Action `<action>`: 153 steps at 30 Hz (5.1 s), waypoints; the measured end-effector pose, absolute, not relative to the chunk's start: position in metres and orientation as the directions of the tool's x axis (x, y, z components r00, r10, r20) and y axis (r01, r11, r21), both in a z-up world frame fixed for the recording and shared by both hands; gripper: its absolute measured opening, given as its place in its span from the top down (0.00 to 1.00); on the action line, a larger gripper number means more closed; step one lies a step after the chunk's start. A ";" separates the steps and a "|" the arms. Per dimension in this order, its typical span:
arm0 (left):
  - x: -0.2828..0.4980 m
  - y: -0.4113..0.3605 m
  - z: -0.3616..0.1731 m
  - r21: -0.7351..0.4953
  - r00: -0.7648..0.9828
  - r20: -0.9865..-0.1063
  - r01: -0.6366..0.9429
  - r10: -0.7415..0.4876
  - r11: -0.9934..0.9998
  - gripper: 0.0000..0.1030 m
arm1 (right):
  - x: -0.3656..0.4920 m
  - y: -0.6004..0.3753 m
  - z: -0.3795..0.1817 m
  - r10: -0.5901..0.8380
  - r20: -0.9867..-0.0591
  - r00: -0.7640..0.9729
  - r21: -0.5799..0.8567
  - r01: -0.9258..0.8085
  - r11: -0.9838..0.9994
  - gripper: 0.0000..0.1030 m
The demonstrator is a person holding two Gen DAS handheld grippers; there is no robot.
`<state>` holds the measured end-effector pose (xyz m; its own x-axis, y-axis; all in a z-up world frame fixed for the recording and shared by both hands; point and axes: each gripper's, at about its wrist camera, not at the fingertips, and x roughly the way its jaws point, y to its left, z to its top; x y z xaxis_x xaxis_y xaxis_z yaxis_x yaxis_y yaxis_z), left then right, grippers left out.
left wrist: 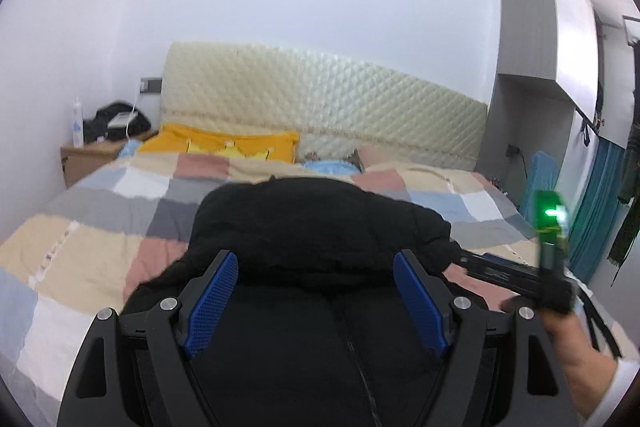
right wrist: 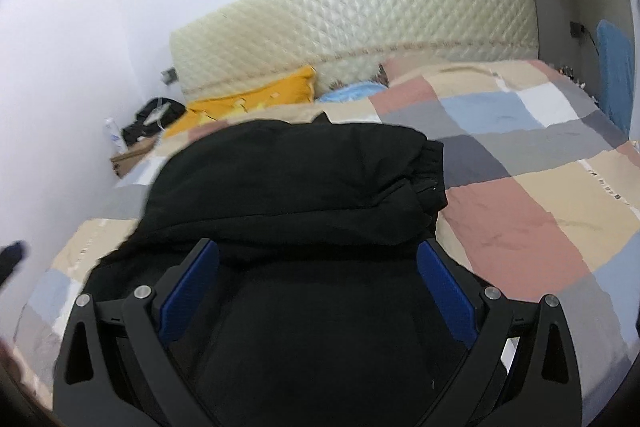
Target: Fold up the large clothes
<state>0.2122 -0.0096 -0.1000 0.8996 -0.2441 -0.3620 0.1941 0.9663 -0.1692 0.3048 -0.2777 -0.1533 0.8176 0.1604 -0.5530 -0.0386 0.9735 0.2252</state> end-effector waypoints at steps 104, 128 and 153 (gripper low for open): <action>0.233 0.009 -0.167 -0.230 0.714 -0.662 0.096 -0.229 0.968 0.22 | 0.191 -0.402 -0.266 0.304 -0.879 0.366 0.438 0.371 0.819 0.20; 0.229 0.164 -0.172 -0.325 0.295 -0.917 -0.156 -0.270 0.933 0.22 | 0.186 -0.392 -0.278 0.420 -0.792 0.444 0.585 0.351 0.731 0.66; 0.256 0.196 -0.279 -0.458 0.049 -0.887 -0.231 -0.459 0.859 0.21 | 0.193 -0.387 -0.264 0.443 -0.754 0.485 0.613 0.276 0.741 0.88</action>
